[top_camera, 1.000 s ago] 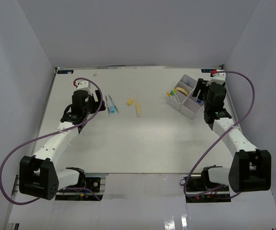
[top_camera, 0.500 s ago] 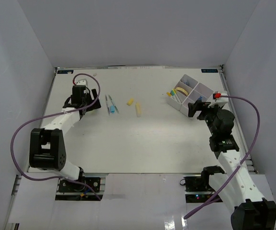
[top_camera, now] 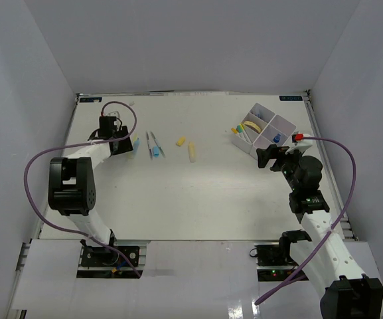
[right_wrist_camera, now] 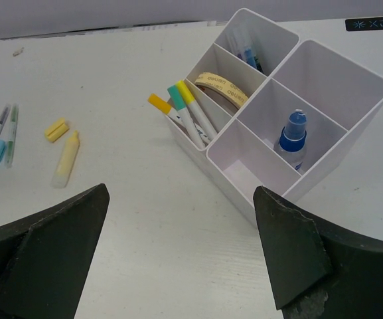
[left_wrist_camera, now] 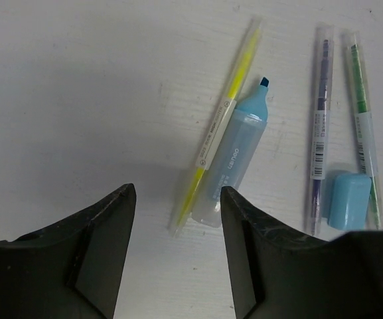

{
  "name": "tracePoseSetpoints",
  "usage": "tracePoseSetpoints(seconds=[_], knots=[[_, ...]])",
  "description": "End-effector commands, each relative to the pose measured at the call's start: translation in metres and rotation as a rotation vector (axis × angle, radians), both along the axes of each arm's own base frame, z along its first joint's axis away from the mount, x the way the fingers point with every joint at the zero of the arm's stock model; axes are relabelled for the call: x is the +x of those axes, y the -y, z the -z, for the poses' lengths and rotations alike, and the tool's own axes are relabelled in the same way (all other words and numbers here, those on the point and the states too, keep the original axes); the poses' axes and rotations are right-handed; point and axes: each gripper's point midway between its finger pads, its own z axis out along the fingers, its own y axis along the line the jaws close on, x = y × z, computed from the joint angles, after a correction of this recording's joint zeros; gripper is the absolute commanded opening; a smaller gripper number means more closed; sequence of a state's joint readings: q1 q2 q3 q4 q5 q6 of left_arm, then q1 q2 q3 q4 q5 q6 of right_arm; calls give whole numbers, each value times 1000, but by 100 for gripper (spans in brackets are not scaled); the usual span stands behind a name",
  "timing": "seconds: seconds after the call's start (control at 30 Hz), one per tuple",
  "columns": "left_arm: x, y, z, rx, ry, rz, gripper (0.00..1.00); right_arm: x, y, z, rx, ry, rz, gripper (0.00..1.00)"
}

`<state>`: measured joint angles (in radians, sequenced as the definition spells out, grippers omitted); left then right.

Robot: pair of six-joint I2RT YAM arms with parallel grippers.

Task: Sort the stationery into containers
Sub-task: Pick up the stationery from the center of the board.

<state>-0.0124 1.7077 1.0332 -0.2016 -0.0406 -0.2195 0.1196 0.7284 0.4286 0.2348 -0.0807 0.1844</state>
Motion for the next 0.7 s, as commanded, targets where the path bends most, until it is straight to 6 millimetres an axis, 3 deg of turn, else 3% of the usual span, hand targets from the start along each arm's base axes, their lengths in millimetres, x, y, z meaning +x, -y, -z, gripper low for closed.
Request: tracePoseSetpoints(seconds=[0.0, 0.1, 0.27, 0.67], knots=[[16, 1, -5, 10, 21, 20, 64, 2, -4, -18, 21, 61, -16, 95], [25, 1, -1, 11, 15, 21, 58, 2, -4, -17, 19, 60, -18, 95], [34, 5, 1, -4, 15, 41, 56, 3, -3, -16, 17, 58, -12, 95], [27, 28, 33, 7, -65, 106, 50, 2, -3, -15, 14, 57, -14, 94]])
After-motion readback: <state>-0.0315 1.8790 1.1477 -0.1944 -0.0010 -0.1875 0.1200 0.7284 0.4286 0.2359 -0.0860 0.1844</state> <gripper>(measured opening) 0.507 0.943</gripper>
